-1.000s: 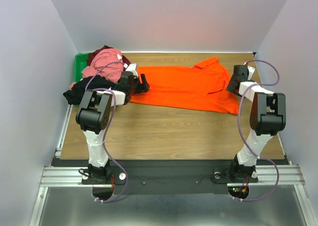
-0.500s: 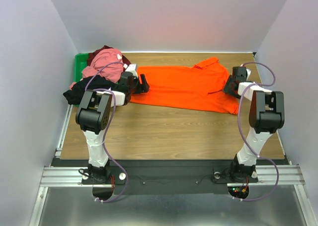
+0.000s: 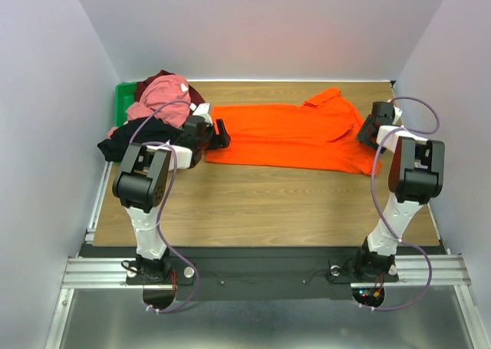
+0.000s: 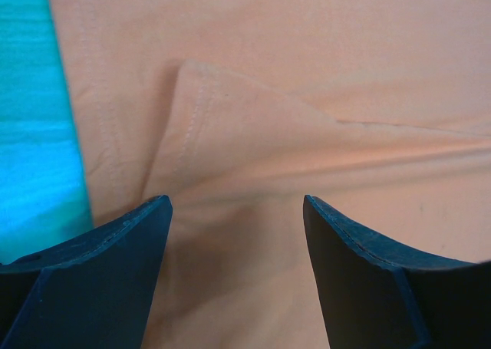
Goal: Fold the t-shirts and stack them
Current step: Fold the tshirt
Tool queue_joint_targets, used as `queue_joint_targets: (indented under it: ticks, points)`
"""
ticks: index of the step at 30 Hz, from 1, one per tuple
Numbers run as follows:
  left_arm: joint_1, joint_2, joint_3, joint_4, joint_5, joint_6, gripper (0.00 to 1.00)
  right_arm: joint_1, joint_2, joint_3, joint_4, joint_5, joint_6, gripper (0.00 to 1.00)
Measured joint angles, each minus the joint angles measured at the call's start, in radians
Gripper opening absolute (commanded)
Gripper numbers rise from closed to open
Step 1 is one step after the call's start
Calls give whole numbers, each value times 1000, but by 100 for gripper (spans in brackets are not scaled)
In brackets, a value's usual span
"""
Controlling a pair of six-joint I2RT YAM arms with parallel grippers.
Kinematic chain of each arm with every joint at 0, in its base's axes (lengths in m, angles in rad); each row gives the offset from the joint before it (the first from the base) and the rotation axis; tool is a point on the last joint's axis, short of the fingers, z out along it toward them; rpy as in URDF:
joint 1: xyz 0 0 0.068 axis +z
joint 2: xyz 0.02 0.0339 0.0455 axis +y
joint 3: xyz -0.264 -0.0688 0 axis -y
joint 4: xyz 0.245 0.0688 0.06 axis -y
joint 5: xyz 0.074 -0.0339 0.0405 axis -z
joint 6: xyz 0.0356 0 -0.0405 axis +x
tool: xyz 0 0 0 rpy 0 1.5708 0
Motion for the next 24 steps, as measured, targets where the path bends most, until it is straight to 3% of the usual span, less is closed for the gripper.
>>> queue_joint_targets:
  ticks: [9, 16, 20, 24]
  points:
    - [-59, -76, -91, -6, -42, 0, 82, -43, -24, -24, -13, 34, 19, 71]
    - [-63, -270, -160, -91, -92, -7, 84, 11, -250, -75, -94, 16, 33, 76]
    - [-69, -299, -68, -103, -111, -6, 84, 146, -283, 43, -75, -16, 22, 76]
    - [-77, -187, 118, -105, -92, -2, 84, 193, -183, 139, -37, -84, 17, 76]
